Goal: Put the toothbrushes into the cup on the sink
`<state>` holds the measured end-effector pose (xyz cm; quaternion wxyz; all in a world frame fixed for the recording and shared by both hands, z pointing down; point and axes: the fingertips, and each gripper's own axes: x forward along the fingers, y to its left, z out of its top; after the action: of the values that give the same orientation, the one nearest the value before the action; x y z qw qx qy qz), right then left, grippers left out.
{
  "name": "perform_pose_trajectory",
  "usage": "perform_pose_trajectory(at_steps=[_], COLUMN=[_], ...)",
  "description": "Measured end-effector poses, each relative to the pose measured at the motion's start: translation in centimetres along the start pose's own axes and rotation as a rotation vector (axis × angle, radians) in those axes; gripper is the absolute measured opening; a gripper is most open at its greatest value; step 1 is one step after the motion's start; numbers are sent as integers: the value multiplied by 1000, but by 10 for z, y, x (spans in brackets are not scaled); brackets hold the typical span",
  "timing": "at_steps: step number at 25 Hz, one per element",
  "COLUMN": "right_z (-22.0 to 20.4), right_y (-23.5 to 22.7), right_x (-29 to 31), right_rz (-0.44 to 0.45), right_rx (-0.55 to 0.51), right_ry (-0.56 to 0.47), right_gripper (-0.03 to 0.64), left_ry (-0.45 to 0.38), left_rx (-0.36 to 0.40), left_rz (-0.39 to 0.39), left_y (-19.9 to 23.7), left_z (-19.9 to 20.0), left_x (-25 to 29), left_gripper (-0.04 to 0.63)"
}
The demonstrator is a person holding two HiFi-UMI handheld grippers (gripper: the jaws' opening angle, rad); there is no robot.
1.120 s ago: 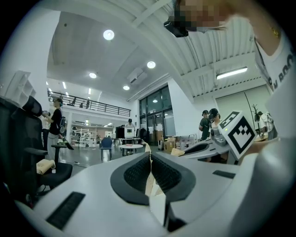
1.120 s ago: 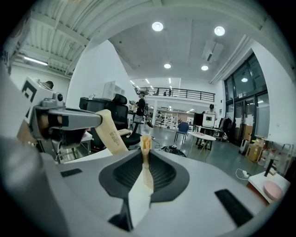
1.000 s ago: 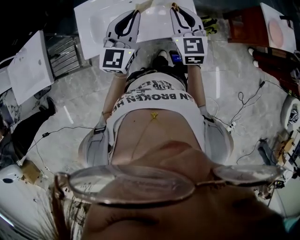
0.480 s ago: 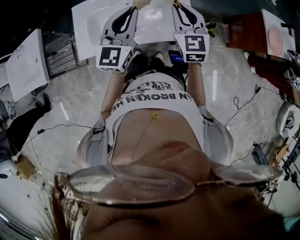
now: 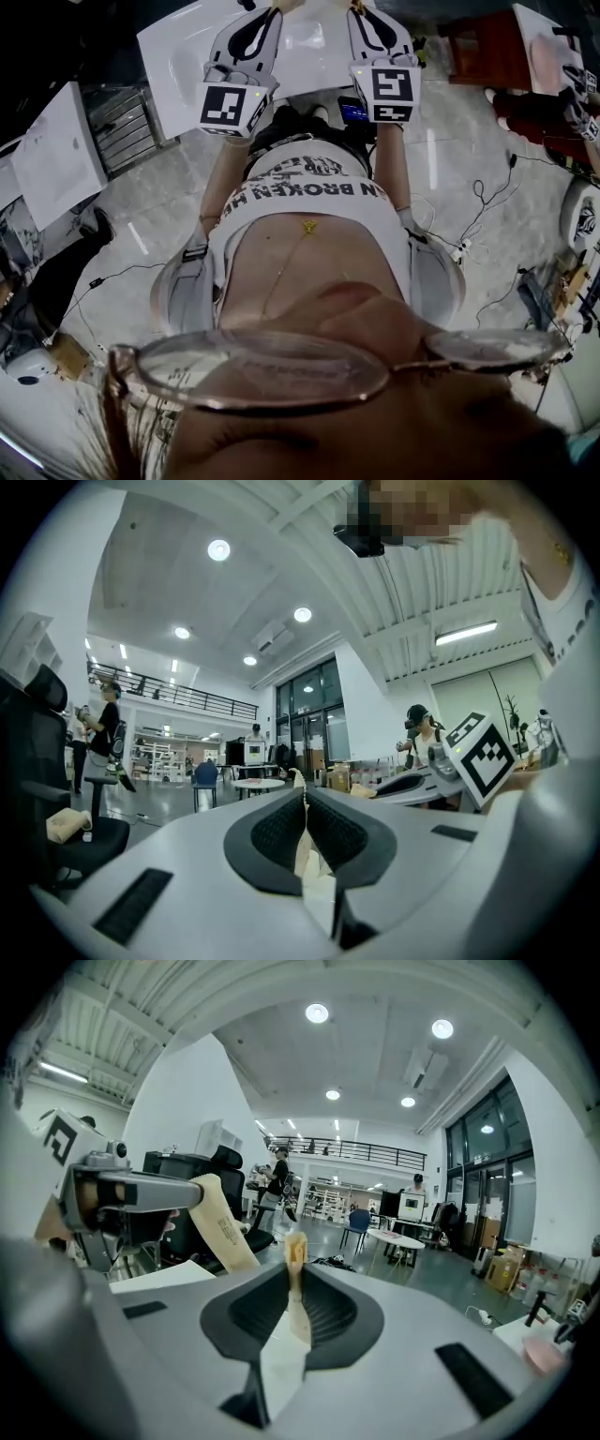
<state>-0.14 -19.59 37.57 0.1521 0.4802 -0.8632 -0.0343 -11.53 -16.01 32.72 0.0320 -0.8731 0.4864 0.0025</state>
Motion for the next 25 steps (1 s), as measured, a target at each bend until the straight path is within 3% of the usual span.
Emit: perform_pose_trajectory(at_steps=[15, 25], right_z=[4, -4], right_y=[14, -10], right_x=[45, 64], right_rz=[-120, -93], right_rx=[11, -2], right_ry=[35, 52], right_gripper=[58, 58], left_ry=[2, 19], left_rx=[0, 14], left_rz=[-137, -108], left_y=[47, 51], left_z=[-17, -24], left_x=[15, 42], left_gripper=[17, 17])
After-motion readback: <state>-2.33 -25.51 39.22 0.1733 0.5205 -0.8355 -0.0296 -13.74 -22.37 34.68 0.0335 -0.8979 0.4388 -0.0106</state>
